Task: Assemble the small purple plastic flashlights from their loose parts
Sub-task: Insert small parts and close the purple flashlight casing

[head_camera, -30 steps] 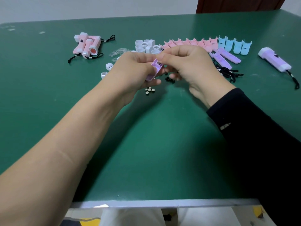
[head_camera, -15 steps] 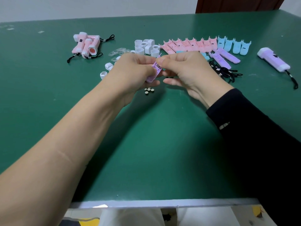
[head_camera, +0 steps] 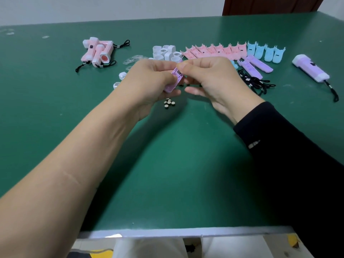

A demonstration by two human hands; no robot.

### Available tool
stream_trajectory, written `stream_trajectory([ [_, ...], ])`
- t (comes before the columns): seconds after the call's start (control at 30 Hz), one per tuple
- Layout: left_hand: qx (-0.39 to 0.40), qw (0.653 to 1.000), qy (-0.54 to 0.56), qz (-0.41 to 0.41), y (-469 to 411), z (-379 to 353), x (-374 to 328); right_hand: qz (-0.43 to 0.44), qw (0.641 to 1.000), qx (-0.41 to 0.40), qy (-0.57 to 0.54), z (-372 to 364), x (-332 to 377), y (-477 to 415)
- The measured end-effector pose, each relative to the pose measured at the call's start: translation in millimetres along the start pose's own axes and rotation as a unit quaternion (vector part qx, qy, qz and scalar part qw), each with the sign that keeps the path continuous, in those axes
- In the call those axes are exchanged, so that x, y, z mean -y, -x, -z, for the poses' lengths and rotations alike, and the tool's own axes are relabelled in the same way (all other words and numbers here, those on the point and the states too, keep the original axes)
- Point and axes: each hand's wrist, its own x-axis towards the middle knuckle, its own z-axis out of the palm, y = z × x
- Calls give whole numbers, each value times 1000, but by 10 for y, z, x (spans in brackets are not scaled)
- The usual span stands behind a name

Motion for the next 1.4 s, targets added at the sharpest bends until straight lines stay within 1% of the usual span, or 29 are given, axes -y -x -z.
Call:
stream_trajectory([
  [0.17,-10,999,11,-31,14,-19,-14,30,1000,-6,7,27,80,3],
  [0.27,-10,999,20,-41,16,-19,-12,44,999,7,14,55,110,24],
  [0.37,-17,998,6,-56,13,2,-9,45,999,23,12,68,134,45],
  [0.5,-28,997,-24,-75,7,14,3,31,999,34,13,62,142,62],
  [0.63,-38,995,-49,-81,-14,15,19,7,1000,28,-1,75,153,61],
  [0.87,-29,994,-59,-92,-19,15,37,-43,996,39,-62,93,142,42],
  [0.93,-28,993,-61,-93,-20,15,36,-22,999,25,-30,77,125,35],
  [1.03,-31,993,-64,-95,-23,21,35,57,997,-7,60,50,119,37],
  [1.17,-30,992,-69,-100,-15,16,33,154,970,-33,183,27,140,35],
  [1.27,-25,992,-73,-103,-8,3,25,177,957,-50,222,9,140,44],
  [1.4,-26,994,-49,-97,4,-6,31,168,958,-42,228,-23,104,46],
])
